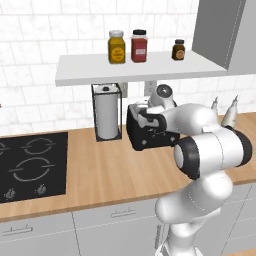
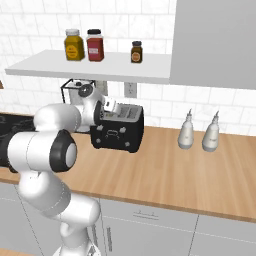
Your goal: Start the toaster. Once the lever pops up, take the bread to the plate on the dining counter.
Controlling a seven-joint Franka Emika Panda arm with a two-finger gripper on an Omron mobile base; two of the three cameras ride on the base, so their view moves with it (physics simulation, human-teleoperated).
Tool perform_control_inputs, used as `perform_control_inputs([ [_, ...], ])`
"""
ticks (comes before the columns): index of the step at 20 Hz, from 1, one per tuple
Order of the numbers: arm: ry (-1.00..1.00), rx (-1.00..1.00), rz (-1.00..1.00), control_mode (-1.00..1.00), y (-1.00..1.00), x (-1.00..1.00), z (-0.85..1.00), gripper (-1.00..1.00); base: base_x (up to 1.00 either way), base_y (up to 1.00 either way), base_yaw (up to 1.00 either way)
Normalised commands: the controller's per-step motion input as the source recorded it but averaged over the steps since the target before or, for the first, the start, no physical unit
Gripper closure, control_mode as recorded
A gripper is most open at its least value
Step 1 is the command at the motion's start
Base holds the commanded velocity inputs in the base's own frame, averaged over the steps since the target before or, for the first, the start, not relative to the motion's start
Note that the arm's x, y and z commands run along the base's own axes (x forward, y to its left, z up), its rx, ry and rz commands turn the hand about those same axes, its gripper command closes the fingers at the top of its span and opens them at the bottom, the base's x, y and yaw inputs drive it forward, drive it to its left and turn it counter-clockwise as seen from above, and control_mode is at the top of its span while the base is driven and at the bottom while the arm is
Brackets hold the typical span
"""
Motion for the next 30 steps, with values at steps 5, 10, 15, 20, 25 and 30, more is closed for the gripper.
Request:
perform_control_inputs([
  [5,-0.05,0.00,0.00,-1.00,0.00,0.21,-0.03,-1.00,0.00,0.00,0.00],
  [10,0.00,0.00,0.00,-1.00,0.00,0.24,0.00,-1.00,0.00,0.00,0.00],
  [15,0.00,0.00,0.00,-1.00,0.00,0.25,0.00,-1.00,0.00,0.00,0.00],
  [20,0.00,0.00,0.00,-1.00,0.00,0.22,0.00,1.00,0.00,0.00,0.00],
  [25,0.00,0.00,0.00,-1.00,-0.02,0.03,-0.02,1.00,0.00,0.00,0.00],
  [30,-0.08,0.00,0.00,-1.00,-0.01,-0.29,0.04,1.00,0.00,0.00,0.00],
])
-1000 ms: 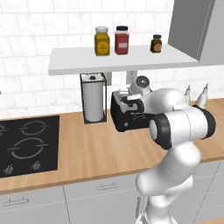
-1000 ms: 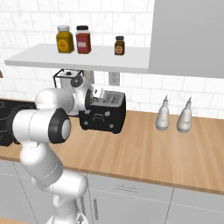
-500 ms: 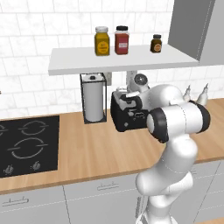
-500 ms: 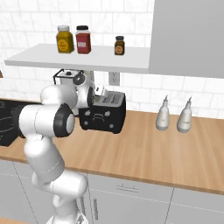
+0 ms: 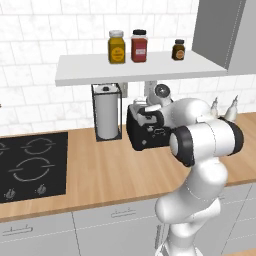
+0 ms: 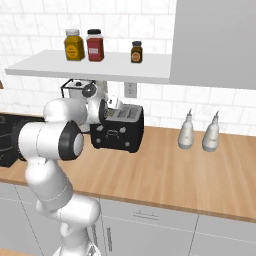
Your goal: Start the toaster. Once the lever pops up, take the bread to the plate on the dining counter.
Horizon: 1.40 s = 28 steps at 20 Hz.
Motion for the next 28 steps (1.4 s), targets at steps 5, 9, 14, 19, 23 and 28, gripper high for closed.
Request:
perform_control_inputs([
  [5,-0.17,0.00,0.00,-1.00,0.00,-0.25,0.33,1.00,0.00,0.00,0.00],
  [9,-0.17,0.00,0.00,-1.00,0.00,-0.16,0.40,1.00,0.00,0.00,0.00],
  [14,-0.09,0.01,0.00,-1.00,0.00,-0.14,0.54,1.00,0.00,0.00,0.00],
  [19,0.07,0.07,-0.01,-1.00,0.00,-0.37,0.41,1.00,0.00,0.00,0.00],
  [23,0.15,0.09,-0.04,-1.00,0.00,-0.67,0.43,1.00,0.00,0.00,0.00],
  [28,0.09,0.11,-0.06,-1.00,0.00,-0.90,0.62,1.00,0.00,0.00,0.00],
])
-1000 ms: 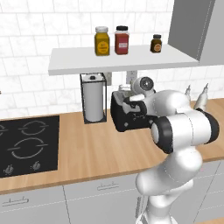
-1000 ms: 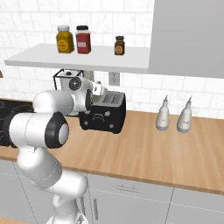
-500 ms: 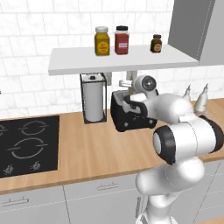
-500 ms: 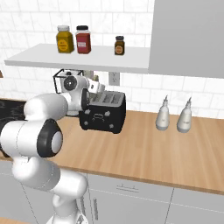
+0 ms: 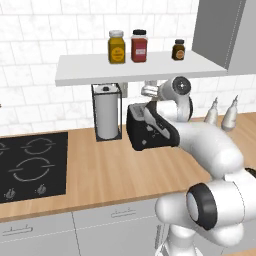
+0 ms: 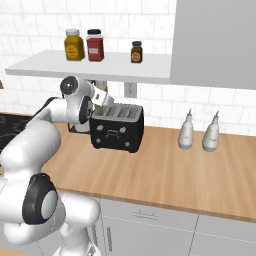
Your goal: Start the toaster. Once the lever pops up, take the bread to the plate on the dining counter.
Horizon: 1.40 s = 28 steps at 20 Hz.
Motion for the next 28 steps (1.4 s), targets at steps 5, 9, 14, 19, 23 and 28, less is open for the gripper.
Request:
perform_control_inputs([
  [5,0.08,0.10,-0.07,-1.00,-0.01,-0.96,0.57,1.00,0.00,0.00,0.00],
  [9,0.14,0.07,-0.10,-1.00,-0.03,-0.99,0.24,1.00,0.00,0.00,0.00],
  [14,0.16,0.05,-0.12,-1.00,-0.06,-1.00,0.01,1.00,0.00,0.00,0.00],
  [19,0.22,0.04,-0.11,-1.00,-0.19,-0.91,0.08,1.00,0.00,0.00,0.00],
  [23,0.33,0.04,-0.02,-1.00,-0.24,-0.35,0.19,1.00,0.00,0.00,0.00],
  [28,0.23,0.00,0.02,-1.00,-0.06,-0.07,0.08,1.00,0.00,0.00,0.00],
])
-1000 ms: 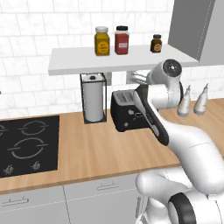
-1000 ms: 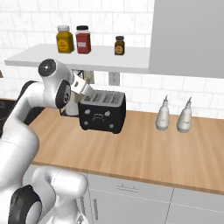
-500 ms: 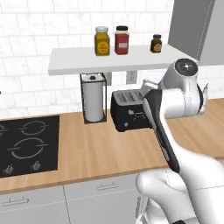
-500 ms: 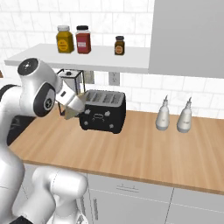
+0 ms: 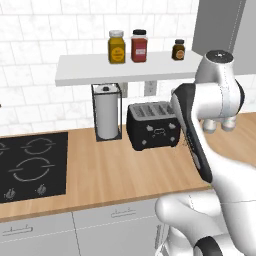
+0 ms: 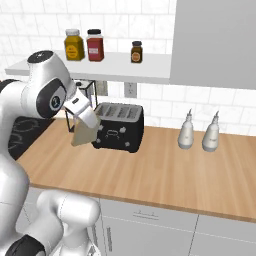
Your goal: Start the toaster. Once the lever pops up, take the bread to the plate on the dining counter.
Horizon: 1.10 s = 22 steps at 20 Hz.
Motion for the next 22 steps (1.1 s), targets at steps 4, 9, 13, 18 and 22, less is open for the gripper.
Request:
perform_control_inputs([
  [4,0.02,-0.08,0.07,-1.00,0.00,-0.31,-0.02,1.00,0.00,0.00,0.00],
  [9,0.00,-0.02,0.01,1.00,0.00,-0.15,-0.02,1.00,-0.80,-0.02,0.01],
  [13,0.00,0.00,0.00,1.00,0.00,0.00,0.00,1.00,-0.88,-0.45,-0.11],
  [18,0.00,0.00,0.00,1.00,0.00,0.00,0.00,1.00,-0.07,-0.67,-0.67],
  [22,0.00,0.00,0.00,1.00,0.00,0.00,0.00,1.00,0.00,-0.54,-0.80],
])
